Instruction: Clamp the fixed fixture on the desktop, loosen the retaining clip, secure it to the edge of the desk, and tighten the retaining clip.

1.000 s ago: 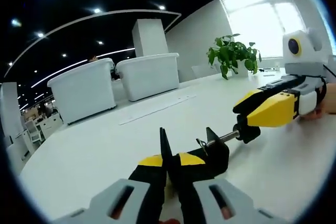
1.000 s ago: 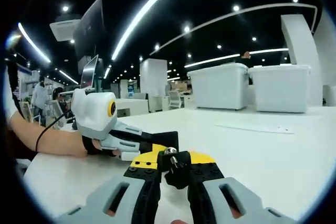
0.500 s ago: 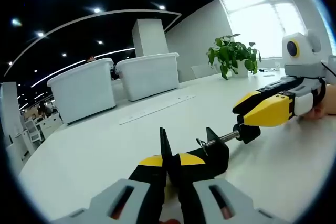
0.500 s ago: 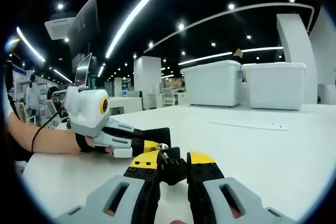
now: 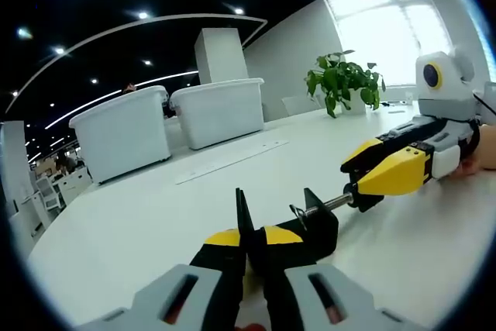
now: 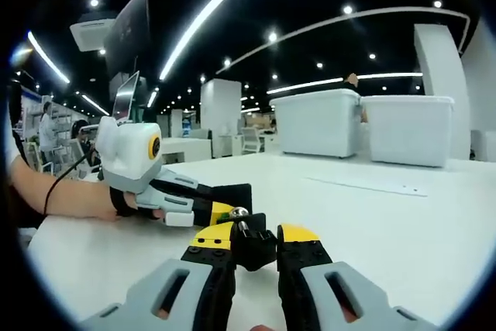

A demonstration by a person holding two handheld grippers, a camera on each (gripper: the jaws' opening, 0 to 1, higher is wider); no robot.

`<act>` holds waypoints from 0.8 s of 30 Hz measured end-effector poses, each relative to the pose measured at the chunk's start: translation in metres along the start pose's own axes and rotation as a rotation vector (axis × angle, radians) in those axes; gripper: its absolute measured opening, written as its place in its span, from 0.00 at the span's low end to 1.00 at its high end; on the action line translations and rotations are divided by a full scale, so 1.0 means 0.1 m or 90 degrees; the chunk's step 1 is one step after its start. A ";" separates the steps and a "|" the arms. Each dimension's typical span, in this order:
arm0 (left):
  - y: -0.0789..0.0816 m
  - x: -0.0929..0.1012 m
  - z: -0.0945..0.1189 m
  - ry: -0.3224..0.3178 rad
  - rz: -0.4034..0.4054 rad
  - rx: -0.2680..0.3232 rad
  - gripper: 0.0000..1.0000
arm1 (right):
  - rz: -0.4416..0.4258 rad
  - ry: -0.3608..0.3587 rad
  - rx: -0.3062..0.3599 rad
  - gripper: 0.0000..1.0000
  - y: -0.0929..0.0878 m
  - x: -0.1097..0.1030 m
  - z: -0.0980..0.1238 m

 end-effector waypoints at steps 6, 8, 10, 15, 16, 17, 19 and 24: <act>0.00 0.00 0.00 -0.001 -0.001 0.000 0.08 | 0.029 -0.004 0.000 0.20 0.00 -0.01 0.00; 0.00 0.00 0.00 0.000 -0.001 0.000 0.08 | 0.045 -0.007 0.000 0.20 0.01 -0.01 0.00; 0.00 0.00 0.01 0.001 -0.002 0.000 0.08 | 0.073 -0.010 0.001 0.20 0.01 -0.02 0.00; -0.01 0.00 0.01 0.002 -0.001 0.000 0.08 | 0.112 -0.014 0.001 0.20 0.02 -0.03 -0.01; -0.01 0.00 0.01 0.002 -0.001 0.000 0.08 | 0.114 -0.015 0.000 0.20 0.02 -0.03 -0.01; -0.01 0.00 0.01 0.002 0.000 0.000 0.08 | 0.115 -0.015 0.000 0.20 0.02 -0.03 -0.01; -0.01 0.00 0.01 0.002 0.000 0.000 0.08 | 0.111 -0.016 -0.002 0.20 0.02 -0.02 -0.01; -0.01 0.01 0.01 0.001 -0.003 0.001 0.08 | 0.045 -0.007 0.010 0.21 0.05 0.01 0.00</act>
Point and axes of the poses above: the point that each gripper's makers call its tool centre point, and the gripper's own axes: z roughly backward along the fingers, x roughly to its right, y roughly out of its top, the point moved 2 cm from there along z, roughly backward along the fingers, and after that the axes turned 2 degrees about z, right-handed, at the moved point
